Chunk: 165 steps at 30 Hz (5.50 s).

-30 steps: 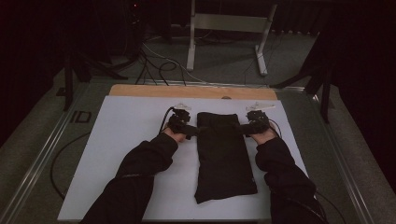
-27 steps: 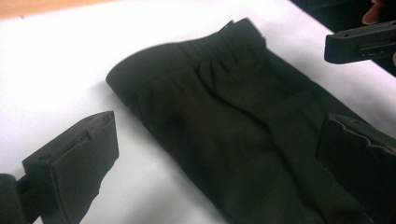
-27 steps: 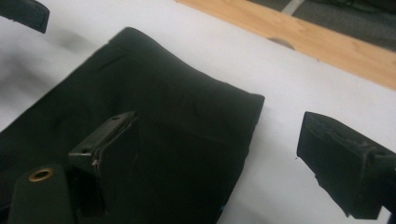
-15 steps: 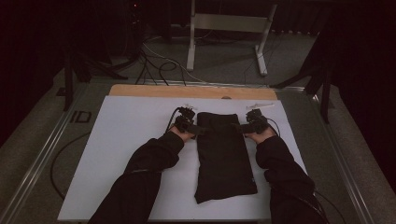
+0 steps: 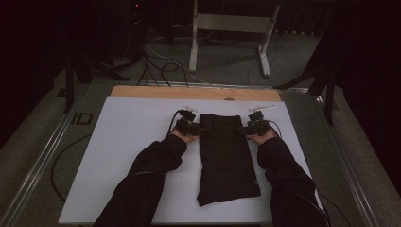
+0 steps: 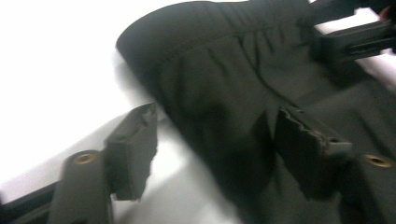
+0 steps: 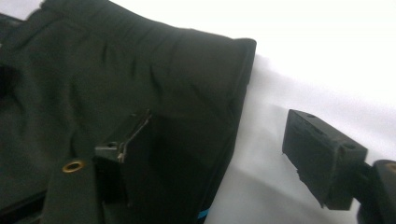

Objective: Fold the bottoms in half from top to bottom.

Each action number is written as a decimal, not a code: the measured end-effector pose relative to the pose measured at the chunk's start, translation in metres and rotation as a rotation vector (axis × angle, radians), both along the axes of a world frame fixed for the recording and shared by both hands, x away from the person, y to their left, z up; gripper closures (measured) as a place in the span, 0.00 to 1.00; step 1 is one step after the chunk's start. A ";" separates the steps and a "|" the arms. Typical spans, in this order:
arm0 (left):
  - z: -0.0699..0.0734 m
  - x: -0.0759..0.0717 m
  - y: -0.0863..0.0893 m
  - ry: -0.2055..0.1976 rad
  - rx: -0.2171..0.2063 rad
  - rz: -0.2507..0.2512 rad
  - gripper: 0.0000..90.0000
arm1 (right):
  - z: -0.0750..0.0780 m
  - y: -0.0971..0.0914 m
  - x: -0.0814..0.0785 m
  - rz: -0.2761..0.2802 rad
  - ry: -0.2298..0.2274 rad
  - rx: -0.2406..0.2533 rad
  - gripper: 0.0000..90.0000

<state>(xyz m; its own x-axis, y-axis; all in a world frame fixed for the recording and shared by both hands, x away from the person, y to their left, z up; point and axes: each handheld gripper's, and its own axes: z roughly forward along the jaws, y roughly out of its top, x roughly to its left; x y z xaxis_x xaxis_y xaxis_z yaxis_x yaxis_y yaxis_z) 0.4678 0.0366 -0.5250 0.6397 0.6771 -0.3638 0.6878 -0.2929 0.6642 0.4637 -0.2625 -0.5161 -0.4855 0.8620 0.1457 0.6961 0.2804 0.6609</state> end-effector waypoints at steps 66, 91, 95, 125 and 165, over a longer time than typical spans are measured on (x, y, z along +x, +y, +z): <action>0.054 -0.008 0.015 -0.117 -0.006 -0.207 0.96 | 0.044 0.018 -0.014 0.075 -0.095 0.120 0.95; 0.068 -0.044 0.020 -0.134 -0.045 -0.285 0.96 | 0.060 0.014 -0.051 0.137 -0.139 0.127 0.95; 0.069 -0.052 0.020 -0.138 -0.049 -0.287 0.96 | 0.062 0.013 -0.057 0.143 -0.148 0.123 0.95; 0.072 -0.100 0.022 -0.133 -0.060 -0.314 0.96 | 0.067 0.012 -0.093 0.212 -0.148 0.127 0.95; 0.035 -0.151 0.025 -0.058 -0.039 -0.381 0.96 | 0.034 0.012 -0.152 0.288 -0.050 0.116 0.95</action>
